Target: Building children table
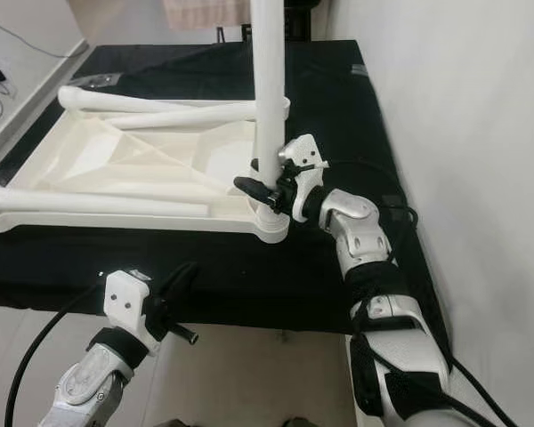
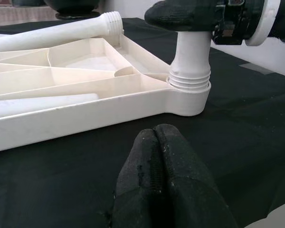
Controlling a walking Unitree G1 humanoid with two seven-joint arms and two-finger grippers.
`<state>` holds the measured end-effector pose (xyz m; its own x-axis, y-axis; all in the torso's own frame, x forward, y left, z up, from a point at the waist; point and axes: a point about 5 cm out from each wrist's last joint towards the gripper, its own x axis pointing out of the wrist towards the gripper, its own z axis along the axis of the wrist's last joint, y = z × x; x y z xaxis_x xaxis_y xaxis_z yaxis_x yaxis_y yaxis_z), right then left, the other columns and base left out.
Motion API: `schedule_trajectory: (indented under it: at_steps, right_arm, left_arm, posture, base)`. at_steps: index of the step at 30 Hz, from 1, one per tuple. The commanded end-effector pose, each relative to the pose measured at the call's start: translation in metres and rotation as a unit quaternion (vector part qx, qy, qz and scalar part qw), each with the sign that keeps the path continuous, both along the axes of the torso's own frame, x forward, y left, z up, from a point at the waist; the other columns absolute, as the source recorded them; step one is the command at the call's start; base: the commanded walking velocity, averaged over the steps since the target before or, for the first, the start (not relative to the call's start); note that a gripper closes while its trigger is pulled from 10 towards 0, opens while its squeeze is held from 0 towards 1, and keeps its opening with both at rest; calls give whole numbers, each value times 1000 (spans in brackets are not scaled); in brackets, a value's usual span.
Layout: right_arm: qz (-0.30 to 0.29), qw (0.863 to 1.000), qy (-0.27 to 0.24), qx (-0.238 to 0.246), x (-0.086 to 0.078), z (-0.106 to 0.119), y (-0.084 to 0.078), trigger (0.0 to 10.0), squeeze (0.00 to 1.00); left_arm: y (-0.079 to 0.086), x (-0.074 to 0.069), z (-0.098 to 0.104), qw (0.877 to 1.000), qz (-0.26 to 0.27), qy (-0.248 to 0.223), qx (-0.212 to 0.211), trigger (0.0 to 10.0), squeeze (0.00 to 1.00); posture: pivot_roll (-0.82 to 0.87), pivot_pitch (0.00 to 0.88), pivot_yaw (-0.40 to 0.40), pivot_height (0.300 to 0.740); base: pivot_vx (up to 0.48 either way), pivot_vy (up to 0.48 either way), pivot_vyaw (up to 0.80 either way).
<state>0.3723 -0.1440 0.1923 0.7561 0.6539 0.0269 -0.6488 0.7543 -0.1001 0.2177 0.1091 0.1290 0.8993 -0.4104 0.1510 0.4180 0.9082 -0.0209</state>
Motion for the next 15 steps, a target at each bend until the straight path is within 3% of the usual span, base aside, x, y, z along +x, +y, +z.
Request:
schedule_trajectory:
  at_steps: [1, 2, 4, 5, 6, 8, 12, 13, 15]
  right_arm:
    - [-105, 993, 49, 4, -6, -27, 2, 0, 0]
    - [-105, 993, 49, 4, -6, -27, 2, 0, 0]
    - [-285, 952, 111, -4, -32, -67, 4, 0, 0]
    - [-280, 954, 106, -33, -43, -77, 18, 0, 0]
    - [-280, 954, 106, -33, -43, -77, 18, 0, 0]
    - [-236, 967, 86, -50, -46, -76, 35, 0, 0]
    - [-229, 969, 76, -51, -38, -69, 37, 0, 0]
    - [-239, 967, 78, -47, -32, -66, 33, 9725, 0]
    - [-246, 965, 81, -46, -30, -65, 31, 10000, 0]
  left_arm:
    - [3, -2, -2, 1000, 4, 5, 2, 10000, 0]
    - [3, -2, -2, 1000, 4, 5, 2, 10000, 0]
    - [4, -1, -1, 1000, 4, 4, 2, 10000, 0]
    - [4, -1, -1, 1000, 3, 5, 2, 10000, 0]
    - [4, -1, -1, 1000, 3, 5, 2, 10000, 0]
    - [4, 0, -2, 1000, 3, 5, 2, 10000, 0]
    - [3, 0, -2, 1000, 2, 5, 2, 10000, 0]
    - [3, 0, -1, 1000, 3, 5, 2, 10000, 0]
    - [3, 0, -1, 1000, 3, 5, 2, 10000, 0]
  posture:
    - [91, 140, 4, 740]
    - [91, 140, 4, 740]
    - [89, 145, 7, 740]
    - [89, 142, 13, 740]
    - [89, 142, 13, 740]
    - [98, 137, 2, 740]
    - [94, 133, 4, 740]
    - [96, 135, 6, 740]
    - [97, 136, 6, 740]
  base:
    - [0, 0, 0]
    - [0, 0, 0]
    - [0, 0, 0]
    - [0, 0, 0]
    - [0, 0, 0]
    - [0, 0, 0]
    - [0, 0, 0]
    - [0, 0, 0]
    - [0, 0, 0]
